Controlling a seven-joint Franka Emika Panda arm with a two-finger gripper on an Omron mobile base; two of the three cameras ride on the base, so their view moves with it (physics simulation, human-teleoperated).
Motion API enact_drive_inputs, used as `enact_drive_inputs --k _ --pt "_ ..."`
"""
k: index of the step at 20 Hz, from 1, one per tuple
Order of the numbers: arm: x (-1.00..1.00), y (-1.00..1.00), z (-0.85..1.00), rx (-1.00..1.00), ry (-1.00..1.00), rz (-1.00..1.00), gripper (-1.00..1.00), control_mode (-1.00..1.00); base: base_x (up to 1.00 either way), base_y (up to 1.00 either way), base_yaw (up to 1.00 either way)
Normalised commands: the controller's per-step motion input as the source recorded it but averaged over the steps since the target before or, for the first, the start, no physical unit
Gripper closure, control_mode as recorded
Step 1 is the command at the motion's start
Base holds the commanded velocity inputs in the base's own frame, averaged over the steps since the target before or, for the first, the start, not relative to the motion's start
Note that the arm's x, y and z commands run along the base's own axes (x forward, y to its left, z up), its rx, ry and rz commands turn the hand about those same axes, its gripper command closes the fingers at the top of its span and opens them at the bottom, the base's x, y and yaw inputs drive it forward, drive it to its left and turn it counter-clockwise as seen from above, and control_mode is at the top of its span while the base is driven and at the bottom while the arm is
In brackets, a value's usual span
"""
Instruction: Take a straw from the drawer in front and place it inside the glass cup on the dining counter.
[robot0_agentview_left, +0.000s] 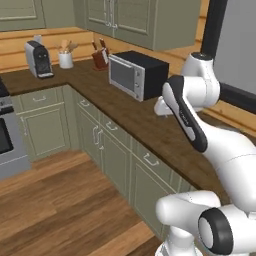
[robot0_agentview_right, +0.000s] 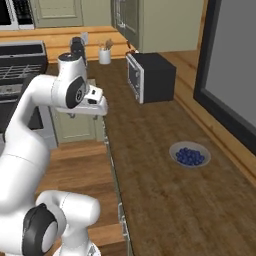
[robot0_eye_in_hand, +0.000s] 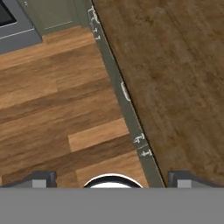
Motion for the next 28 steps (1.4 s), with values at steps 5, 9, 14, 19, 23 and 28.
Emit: enact_drive_inputs --k 5,9,14,19,23,28 --pt "0.09 -0.03 0.00 -0.01 -0.01 0.04 -1.00 -1.00 0.16 -0.27 0.07" --pt "0.16 0.46 -0.05 -0.24 -0.10 0.08 -1.00 -1.00 0.00 0.00 0.00" --pt "0.20 0.89 -0.33 -0.40 -0.13 0.01 -1.00 -1.00 0.00 0.00 0.00" --pt "0.30 0.98 -0.67 -0.49 -0.06 0.00 -1.00 -1.00 0.00 0.00 0.00" --pt "0.27 0.72 -0.90 -0.49 -0.02 0.00 -1.00 -1.00 0.00 0.00 0.00" --pt "0.27 0.38 -0.98 -0.47 0.00 -0.01 -1.00 -1.00 0.00 0.00 0.00"
